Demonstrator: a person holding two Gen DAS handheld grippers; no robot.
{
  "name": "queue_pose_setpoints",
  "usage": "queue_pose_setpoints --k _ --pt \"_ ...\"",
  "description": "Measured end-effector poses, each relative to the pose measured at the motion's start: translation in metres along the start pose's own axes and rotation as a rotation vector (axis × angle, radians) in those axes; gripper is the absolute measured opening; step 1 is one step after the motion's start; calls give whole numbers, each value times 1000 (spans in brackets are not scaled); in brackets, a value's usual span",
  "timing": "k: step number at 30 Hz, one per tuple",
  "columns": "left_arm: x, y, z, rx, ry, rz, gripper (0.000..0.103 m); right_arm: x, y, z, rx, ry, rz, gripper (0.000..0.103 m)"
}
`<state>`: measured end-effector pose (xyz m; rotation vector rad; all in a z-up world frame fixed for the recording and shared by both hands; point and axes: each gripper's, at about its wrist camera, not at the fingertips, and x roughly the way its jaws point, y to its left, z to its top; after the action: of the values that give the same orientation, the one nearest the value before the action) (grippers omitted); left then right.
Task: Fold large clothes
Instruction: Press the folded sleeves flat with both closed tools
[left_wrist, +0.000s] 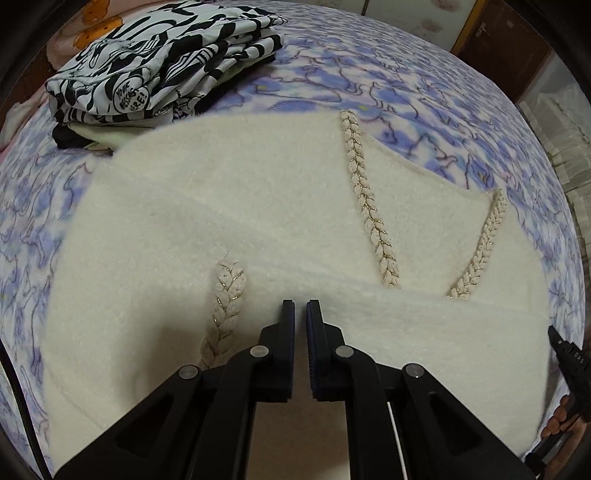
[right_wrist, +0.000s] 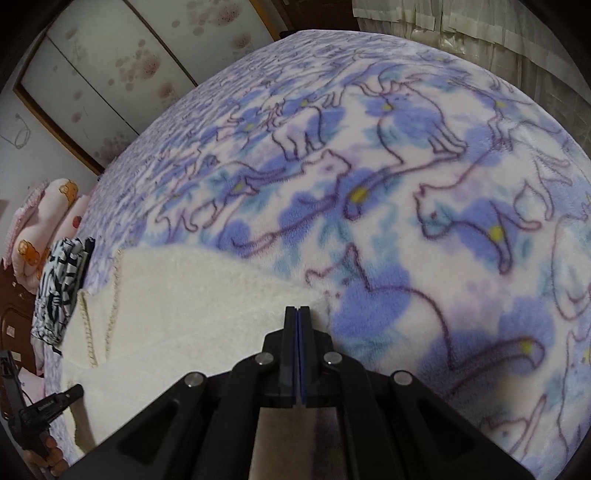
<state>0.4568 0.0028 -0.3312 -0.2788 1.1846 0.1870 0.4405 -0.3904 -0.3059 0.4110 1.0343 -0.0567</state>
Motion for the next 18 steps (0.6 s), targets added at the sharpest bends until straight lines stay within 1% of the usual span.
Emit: queue_pose_setpoints --k 1,3,5,8,9,11,12,13,14,16,18 --pt "3 -2 -1 21 -10 11 6 2 2 0 -14 5 -8 0" --pt "2 -5 1 24 8 27 6 4 1 0 -28 9 -11 0" --pt "-10 -4 1 -5 29 12 6 0 2 0 -34 4 -16 0" --pt "-37 2 -10 -13 -2 13 6 -18 15 -3 -104 -10 -42 0" --pt "-47 6 -16 -17 -1 7 6 -25 18 -5 -109 -3 -25 0" --pt "-69 14 -30 -25 11 -15 6 -47 23 -12 -92 17 47 0" --pt "-81 17 -38 -17 10 -19 7 -63 27 -20 -93 13 82 0" --pt "-95 20 -47 -2 0 -9 7 -74 33 -27 -108 9 94 0" --pt "-108 23 -55 20 -14 5 10 -88 39 -36 -136 7 91 2" --pt "-134 26 -71 87 -57 35 19 -109 51 -55 -197 9 60 2" --pt "-157 28 -84 140 -107 54 39 -129 62 -74 -238 8 50 2"
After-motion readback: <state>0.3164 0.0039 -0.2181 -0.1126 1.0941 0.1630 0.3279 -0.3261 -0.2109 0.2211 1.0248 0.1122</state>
